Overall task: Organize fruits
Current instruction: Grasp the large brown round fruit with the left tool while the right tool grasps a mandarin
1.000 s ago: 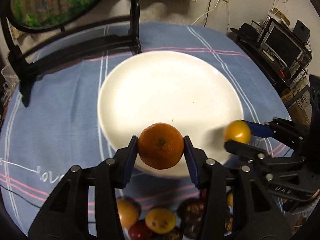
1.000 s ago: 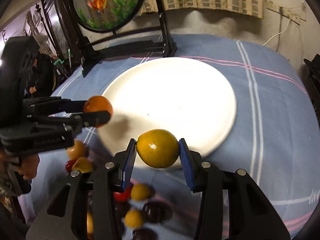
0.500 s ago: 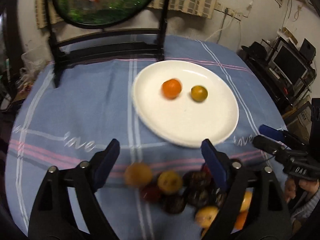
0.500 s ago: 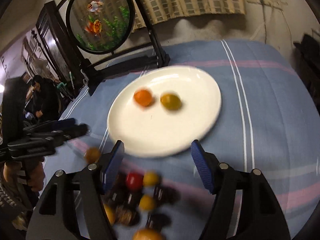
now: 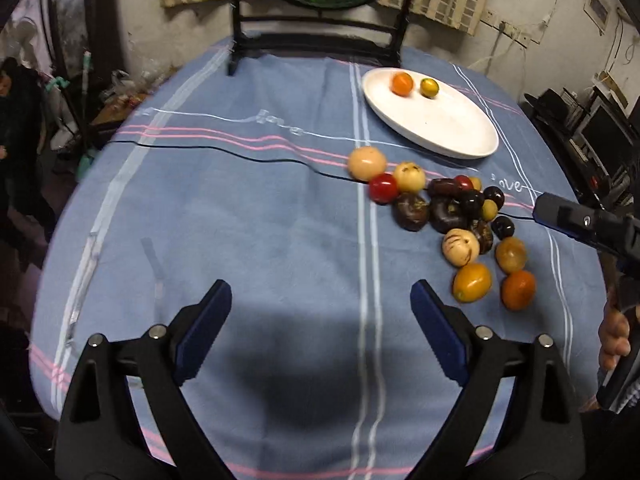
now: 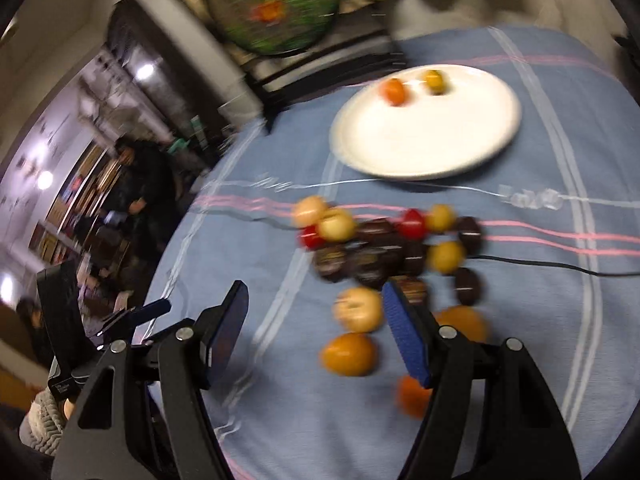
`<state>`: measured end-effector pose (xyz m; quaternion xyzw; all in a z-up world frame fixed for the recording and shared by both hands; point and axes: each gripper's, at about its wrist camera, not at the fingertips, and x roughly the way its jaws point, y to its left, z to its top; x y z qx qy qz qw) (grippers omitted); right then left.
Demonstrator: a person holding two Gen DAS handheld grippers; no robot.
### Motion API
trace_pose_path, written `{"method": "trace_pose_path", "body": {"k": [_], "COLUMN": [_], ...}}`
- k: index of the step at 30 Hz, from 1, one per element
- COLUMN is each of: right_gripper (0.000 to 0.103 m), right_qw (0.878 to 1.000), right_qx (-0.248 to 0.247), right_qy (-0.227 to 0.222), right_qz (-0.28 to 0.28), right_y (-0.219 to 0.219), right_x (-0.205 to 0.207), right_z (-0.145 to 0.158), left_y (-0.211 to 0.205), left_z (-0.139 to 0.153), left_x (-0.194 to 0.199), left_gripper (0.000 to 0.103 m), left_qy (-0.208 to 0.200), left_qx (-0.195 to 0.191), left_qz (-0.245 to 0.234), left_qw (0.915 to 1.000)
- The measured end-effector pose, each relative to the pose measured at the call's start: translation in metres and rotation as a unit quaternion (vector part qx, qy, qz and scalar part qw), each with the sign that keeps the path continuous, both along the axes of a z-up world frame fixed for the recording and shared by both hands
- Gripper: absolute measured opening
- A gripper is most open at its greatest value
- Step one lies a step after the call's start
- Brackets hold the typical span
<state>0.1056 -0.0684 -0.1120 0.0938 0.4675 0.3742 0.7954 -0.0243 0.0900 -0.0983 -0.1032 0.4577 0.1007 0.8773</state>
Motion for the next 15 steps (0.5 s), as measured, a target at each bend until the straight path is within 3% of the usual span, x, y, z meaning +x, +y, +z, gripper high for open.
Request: {"method": "trace_pose_path", "body": {"k": [5, 15], "right_gripper": [0.073, 0.073], "right_qw": [0.998, 0.996], "right_qx": [-0.016, -0.037], "right_qy": [-0.024, -0.064], "right_qz": [0.058, 0.053], "right_y": [0.033, 0.034], "right_x": [-0.028, -0.048], "right_z": [0.014, 0.035], "left_y": [0.020, 0.040], "left_z": [0.008, 0.018], "left_x": [-0.028, -0.038], "left_gripper": [0.096, 0.097], "left_qy": [-0.019, -0.045], "left_qx": [-0.007, -0.043], "left_qz": [0.035, 0.061], "left_qw": [0.9992, 0.9963]}}
